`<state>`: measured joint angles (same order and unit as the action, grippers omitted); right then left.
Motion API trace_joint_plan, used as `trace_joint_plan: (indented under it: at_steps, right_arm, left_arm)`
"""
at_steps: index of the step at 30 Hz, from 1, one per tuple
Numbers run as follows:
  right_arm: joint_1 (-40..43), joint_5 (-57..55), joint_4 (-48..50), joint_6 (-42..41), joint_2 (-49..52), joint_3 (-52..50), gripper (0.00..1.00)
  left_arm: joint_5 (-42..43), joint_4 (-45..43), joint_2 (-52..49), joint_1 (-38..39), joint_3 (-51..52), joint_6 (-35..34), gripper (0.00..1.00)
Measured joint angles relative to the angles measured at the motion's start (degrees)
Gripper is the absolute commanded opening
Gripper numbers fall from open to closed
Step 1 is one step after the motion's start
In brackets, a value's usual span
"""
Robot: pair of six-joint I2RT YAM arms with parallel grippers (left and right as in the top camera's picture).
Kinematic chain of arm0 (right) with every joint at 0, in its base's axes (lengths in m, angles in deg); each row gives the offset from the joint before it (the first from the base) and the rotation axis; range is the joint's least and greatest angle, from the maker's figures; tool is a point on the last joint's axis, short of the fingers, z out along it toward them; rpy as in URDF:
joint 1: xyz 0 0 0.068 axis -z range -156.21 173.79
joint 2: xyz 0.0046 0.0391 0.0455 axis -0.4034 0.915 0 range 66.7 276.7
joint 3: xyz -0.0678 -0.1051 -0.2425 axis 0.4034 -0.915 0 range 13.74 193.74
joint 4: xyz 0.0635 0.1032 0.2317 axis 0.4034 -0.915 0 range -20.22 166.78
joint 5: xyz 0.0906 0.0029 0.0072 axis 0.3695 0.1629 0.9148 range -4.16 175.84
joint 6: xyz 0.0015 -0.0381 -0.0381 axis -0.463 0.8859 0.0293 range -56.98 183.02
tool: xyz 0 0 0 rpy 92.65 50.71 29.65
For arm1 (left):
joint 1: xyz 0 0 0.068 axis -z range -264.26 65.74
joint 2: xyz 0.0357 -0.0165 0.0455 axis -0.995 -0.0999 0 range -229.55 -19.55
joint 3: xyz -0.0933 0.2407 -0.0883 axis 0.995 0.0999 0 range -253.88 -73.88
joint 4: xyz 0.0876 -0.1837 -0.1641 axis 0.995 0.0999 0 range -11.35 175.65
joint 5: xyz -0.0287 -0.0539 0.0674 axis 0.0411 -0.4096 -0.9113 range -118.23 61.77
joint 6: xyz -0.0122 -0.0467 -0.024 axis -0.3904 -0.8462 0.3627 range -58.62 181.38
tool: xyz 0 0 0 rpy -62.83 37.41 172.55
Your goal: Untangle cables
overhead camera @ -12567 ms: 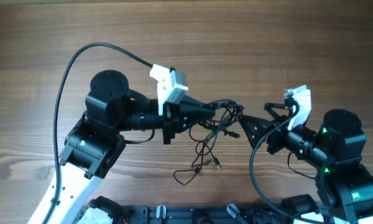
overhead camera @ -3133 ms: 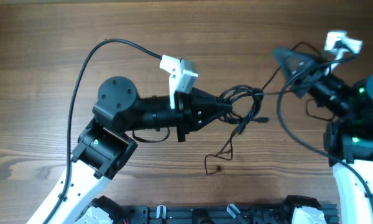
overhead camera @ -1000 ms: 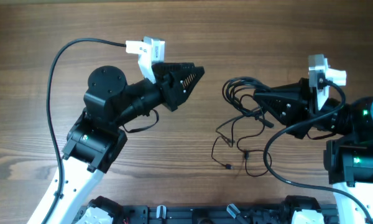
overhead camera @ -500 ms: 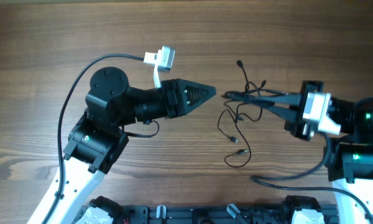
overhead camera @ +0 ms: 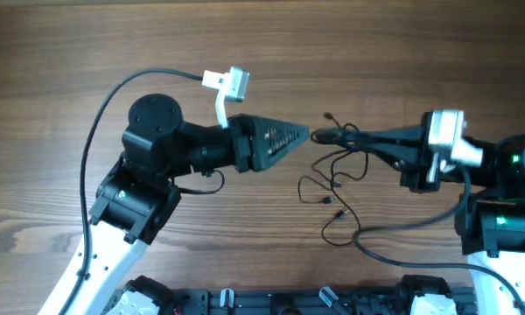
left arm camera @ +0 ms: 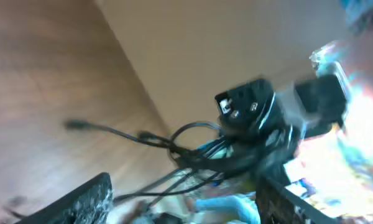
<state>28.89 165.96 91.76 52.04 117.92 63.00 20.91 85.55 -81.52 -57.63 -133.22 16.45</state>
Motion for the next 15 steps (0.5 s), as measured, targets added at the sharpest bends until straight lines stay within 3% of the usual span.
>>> trace_joint_plan:
  at_steps: [2,5,9,15]
  right_arm:
    - [0.0,-3.0,0.2,-20.7,0.0,0.0,0.04]
    - [-0.2,-3.7,0.5,-35.6,0.0,0.0,0.04]
    - [-1.8,-3.7,0.9,-42.3,0.0,0.0,0.04]
    - [-1.9,-1.6,4.9,-45.4,0.1,0.0,0.05]
  left_arm:
    - [0.0,1.6,0.0,0.0,0.0,12.0,0.93]
    - [0.5,-0.5,0.0,1.8,0.0,23.1,0.94]
    - [0.6,-5.7,0.0,6.7,0.0,26.4,0.98]
    - [0.0,-5.8,-0.1,7.0,0.0,27.1,0.98]
